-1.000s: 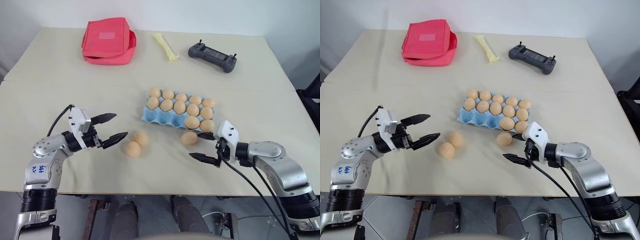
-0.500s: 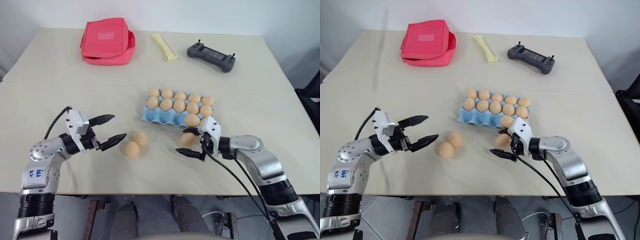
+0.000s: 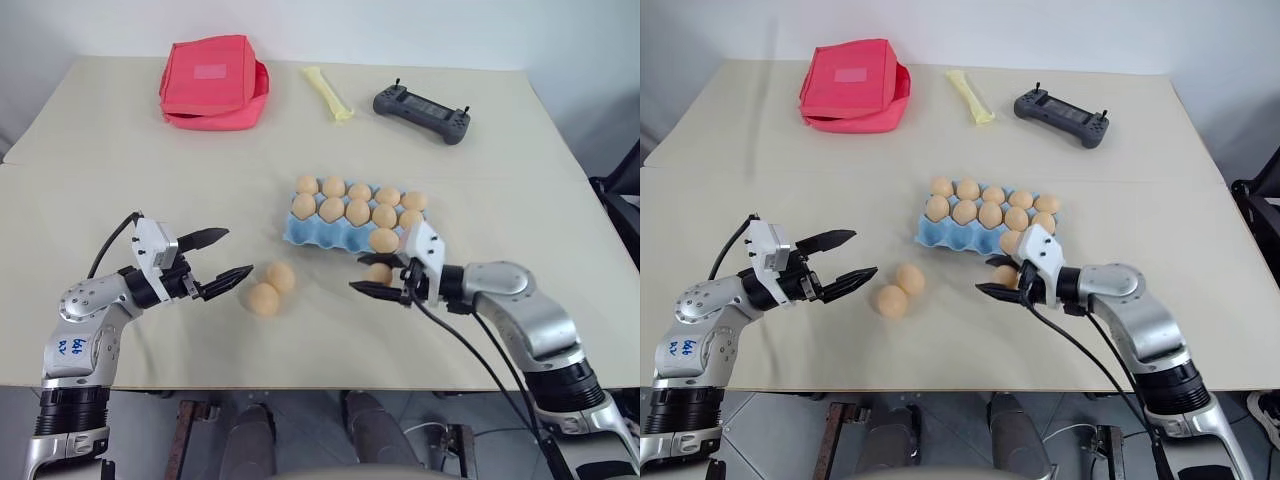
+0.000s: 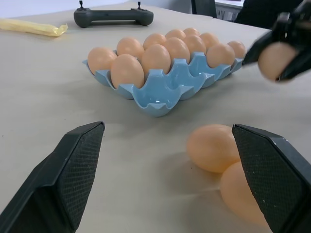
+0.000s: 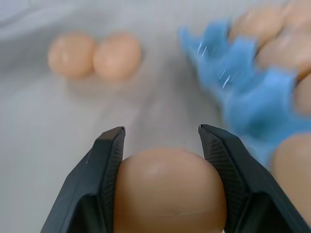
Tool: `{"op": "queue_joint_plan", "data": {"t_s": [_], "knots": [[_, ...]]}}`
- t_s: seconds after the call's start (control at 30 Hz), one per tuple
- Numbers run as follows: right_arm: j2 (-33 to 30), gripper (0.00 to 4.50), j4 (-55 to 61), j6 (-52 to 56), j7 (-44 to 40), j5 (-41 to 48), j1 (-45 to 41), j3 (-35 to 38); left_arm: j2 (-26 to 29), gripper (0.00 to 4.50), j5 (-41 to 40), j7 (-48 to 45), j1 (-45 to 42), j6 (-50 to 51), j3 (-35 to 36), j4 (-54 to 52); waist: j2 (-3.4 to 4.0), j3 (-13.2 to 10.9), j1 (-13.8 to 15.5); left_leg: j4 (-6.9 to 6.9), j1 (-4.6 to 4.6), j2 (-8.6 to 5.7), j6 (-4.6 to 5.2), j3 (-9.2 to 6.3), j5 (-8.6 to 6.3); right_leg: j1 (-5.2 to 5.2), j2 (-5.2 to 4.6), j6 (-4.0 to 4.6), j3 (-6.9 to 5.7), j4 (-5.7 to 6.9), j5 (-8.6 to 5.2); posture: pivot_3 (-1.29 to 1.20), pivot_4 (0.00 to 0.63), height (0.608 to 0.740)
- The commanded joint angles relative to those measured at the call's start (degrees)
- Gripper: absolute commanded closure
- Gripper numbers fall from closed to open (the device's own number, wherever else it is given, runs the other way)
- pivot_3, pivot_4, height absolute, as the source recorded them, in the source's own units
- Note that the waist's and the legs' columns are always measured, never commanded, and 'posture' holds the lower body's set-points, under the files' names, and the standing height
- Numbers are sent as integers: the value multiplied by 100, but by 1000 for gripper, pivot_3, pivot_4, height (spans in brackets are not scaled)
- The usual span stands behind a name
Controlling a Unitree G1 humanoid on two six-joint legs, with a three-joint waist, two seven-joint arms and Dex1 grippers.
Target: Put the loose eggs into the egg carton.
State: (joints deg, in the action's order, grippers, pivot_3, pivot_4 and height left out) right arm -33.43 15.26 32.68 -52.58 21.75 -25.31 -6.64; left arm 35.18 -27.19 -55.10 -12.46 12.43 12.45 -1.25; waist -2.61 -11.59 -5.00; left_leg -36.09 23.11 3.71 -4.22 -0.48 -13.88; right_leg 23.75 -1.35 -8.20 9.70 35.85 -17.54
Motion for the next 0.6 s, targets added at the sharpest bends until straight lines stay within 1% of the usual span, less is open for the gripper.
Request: {"op": "queue_joint_plan", "data": {"t_s": [0.03,0.17,0.3,0.33,0.57,0.6], "knots": [[96,2446,-30,90,180,79,-616,169,29,0,-72,-28,-85,-83,74,-29,0,0,-9,0,-2,0,1,0,0,0,0,2,0,1,-1,0,150,740],[390,2446,-818,-283,293,-268,-1101,-79,-19,0,-51,-14,-135,-129,53,20,0,0,0,1,-4,1,3,-1,2,-1,1,15,-1,1,-7,0,150,740],[706,2446,-1670,-814,281,-606,-1453,-292,-19,0,-58,13,-67,-154,90,-31,0,0,9,5,4,0,-1,0,-2,3,-1,-6,-1,-1,4,0,150,740],[761,2446,-1817,-906,248,-653,-1507,-324,-16,0,-61,18,-40,-164,108,-43,0,0,7,7,7,0,-1,0,-4,7,-1,-29,-3,0,16,0,150,740],[976,2446,-2541,-1342,45,-932,-1769,-487,-33,0,-84,115,108,-179,168,-170,1,0,-2,18,9,2,-5,0,-7,17,-1,-26,-7,4,11,0,150,740],[966,2107,-2554,-1350,-10,-959,-1775,-510,-34,0,-87,125,122,-181,171,-180,1,0,-1,18,9,2,-5,0,-7,17,-1,-26,-7,5,11,0,150,740]]}}
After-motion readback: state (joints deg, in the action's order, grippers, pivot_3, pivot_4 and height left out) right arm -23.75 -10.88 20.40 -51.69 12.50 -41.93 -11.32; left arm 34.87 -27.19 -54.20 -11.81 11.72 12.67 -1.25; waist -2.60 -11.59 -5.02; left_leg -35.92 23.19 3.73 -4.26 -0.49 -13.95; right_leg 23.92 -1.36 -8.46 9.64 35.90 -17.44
